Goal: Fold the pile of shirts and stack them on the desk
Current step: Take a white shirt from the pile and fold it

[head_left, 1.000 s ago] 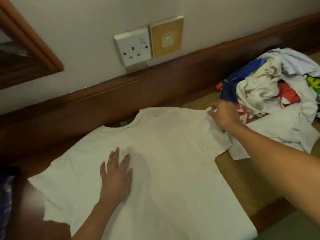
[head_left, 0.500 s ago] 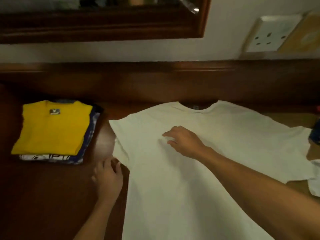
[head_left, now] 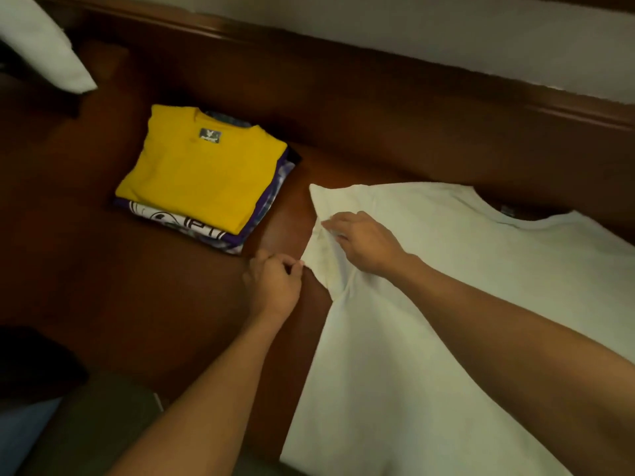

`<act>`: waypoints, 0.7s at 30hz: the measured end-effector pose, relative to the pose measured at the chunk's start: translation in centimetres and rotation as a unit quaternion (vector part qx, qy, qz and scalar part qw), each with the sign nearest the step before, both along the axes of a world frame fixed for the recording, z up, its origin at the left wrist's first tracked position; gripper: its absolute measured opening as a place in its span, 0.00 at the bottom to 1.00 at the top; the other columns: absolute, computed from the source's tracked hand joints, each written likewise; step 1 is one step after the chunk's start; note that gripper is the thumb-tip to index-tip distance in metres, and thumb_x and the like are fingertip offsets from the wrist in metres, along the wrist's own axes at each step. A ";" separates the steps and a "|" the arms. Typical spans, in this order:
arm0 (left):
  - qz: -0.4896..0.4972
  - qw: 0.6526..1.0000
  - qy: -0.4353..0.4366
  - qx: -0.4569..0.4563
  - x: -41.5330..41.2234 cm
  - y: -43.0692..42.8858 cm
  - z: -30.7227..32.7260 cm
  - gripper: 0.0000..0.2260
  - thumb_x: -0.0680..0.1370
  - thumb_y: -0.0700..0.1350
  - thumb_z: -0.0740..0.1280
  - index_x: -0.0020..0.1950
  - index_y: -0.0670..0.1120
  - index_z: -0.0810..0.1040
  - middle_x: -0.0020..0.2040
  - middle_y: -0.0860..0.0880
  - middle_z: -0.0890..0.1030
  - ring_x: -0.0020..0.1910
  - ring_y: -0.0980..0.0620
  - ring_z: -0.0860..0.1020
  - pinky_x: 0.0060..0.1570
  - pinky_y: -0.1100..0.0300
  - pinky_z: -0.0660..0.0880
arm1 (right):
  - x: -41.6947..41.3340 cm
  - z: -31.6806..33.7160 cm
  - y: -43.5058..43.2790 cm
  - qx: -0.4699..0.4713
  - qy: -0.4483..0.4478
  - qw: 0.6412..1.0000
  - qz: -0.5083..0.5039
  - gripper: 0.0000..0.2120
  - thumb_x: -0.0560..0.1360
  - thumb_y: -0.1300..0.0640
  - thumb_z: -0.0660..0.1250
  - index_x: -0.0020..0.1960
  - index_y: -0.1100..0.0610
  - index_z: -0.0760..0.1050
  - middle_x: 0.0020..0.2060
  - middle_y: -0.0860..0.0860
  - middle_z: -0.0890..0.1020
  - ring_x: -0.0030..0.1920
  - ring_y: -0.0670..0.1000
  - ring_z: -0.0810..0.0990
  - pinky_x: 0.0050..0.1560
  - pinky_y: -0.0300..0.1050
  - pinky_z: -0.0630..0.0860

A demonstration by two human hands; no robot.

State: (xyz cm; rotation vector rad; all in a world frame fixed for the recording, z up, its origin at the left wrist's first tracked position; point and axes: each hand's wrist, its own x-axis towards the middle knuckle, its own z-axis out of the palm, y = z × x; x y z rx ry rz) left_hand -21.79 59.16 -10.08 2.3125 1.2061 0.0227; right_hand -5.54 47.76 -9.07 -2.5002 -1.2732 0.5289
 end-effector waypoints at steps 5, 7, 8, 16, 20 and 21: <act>0.055 0.997 -0.029 -0.039 -0.4 0.3 -0.3 0.09 0.80 0.57 0.67 0.50 0.53 0.79 0.60 0.49 0.74 0.61 0.46 0.75 0.65 0.45 0.66 | 0.1 -0.8 0.6 0.017 0.007 0.999 -0.038 0.18 0.84 0.56 0.60 0.73 0.47 0.73 0.73 0.46 0.74 0.70 0.51 0.74 0.70 0.45 0.70; 0.026 0.999 -0.018 -0.019 0.3 -0.2 -0.5 0.16 0.78 0.64 0.66 0.56 0.55 0.79 0.62 0.50 0.73 0.64 0.47 0.72 0.65 0.46 0.65 | -0.1 -1.0 0.9 0.023 0.029 0.996 -0.077 0.19 0.83 0.57 0.62 0.73 0.45 0.73 0.71 0.46 0.75 0.68 0.52 0.76 0.68 0.47 0.72; 0.007 1.000 -0.010 -0.008 0.8 -0.5 -0.6 0.18 0.77 0.66 0.66 0.57 0.55 0.79 0.63 0.50 0.73 0.64 0.48 0.71 0.66 0.46 0.65 | -0.1 -1.0 1.0 0.019 0.038 0.995 -0.090 0.19 0.83 0.57 0.63 0.73 0.45 0.73 0.71 0.46 0.76 0.67 0.52 0.77 0.67 0.48 0.74; 0.113 0.993 0.034 0.007 -1.3 -0.1 0.4 0.10 0.80 0.56 0.67 0.53 0.51 0.80 0.60 0.46 0.75 0.62 0.45 0.72 0.63 0.45 0.67 | 0.7 -0.8 0.5 -0.046 0.052 0.994 -0.078 0.26 0.83 0.62 0.60 0.77 0.43 0.66 0.75 0.50 0.71 0.70 0.59 0.73 0.71 0.51 0.70; 0.024 0.997 0.007 0.066 -0.6 -1.4 0.2 0.17 0.81 0.57 0.66 0.64 0.48 0.75 0.66 0.44 0.70 0.66 0.45 0.69 0.64 0.47 0.67 | 0.1 -0.5 0.7 -0.046 0.030 0.998 -0.035 0.28 0.81 0.65 0.63 0.77 0.44 0.68 0.78 0.45 0.65 0.75 0.56 0.67 0.73 0.51 0.68; -0.004 0.996 0.010 0.085 0.0 -1.4 0.2 0.19 0.81 0.57 0.65 0.66 0.48 0.74 0.66 0.44 0.70 0.66 0.45 0.69 0.63 0.47 0.67 | 0.1 -0.4 0.7 -0.040 0.017 0.999 -0.028 0.28 0.80 0.65 0.64 0.76 0.45 0.68 0.79 0.45 0.64 0.75 0.55 0.67 0.72 0.52 0.69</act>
